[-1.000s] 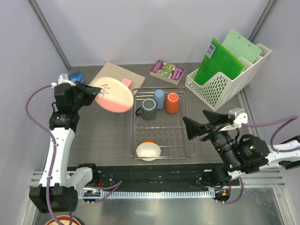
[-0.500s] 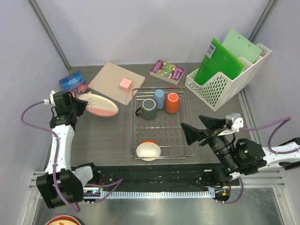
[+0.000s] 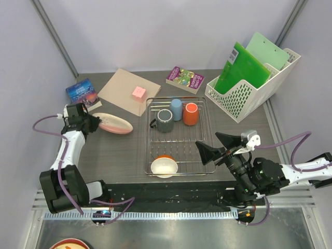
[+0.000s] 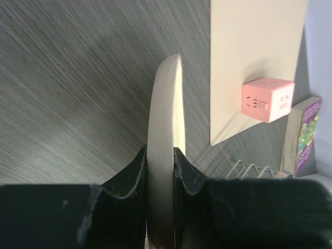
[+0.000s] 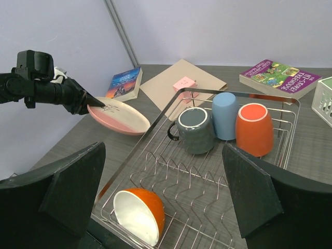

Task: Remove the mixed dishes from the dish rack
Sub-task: Place the plate at the center of the board.

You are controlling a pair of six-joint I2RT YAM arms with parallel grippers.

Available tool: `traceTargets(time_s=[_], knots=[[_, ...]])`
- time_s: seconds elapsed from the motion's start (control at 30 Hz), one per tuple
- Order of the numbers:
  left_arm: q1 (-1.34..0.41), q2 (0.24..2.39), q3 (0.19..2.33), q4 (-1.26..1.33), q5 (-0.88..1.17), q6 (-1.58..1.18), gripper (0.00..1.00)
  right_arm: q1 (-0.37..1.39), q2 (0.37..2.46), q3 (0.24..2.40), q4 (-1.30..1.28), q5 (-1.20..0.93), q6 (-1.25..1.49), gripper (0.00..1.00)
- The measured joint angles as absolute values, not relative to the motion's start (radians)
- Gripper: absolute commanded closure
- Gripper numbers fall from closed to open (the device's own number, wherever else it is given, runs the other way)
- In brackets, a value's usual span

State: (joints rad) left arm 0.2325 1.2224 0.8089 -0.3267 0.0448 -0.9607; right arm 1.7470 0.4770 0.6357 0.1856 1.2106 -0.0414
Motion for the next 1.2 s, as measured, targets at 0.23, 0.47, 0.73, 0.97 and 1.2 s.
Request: traceTargets(time_s=[0.23,0.47,0.73,0.97,1.2], knots=[[0.233,1.270,0.802,-0.295,0.055,-0.962,1.00,1.747,0.478,0.624,0.185,1.214,-0.031,0.00],[0.233,1.298,0.805,-0.297,0.065,-0.971,1.00,1.747,0.482,0.617,0.184,1.217,-0.021,0.00],[0.234,1.308,0.818,-0.330,0.063,-0.960,0.95,1.747,0.484,0.590,0.160,1.220,0.012,0.00],[0.245,1.361,0.815,-0.314,0.097,-0.962,0.80,1.747,0.485,0.579,0.138,1.222,0.060,0.00],[0.245,1.450,0.820,-0.268,0.191,-0.962,0.71,1.747,0.500,0.570,0.115,1.226,0.098,0.00]])
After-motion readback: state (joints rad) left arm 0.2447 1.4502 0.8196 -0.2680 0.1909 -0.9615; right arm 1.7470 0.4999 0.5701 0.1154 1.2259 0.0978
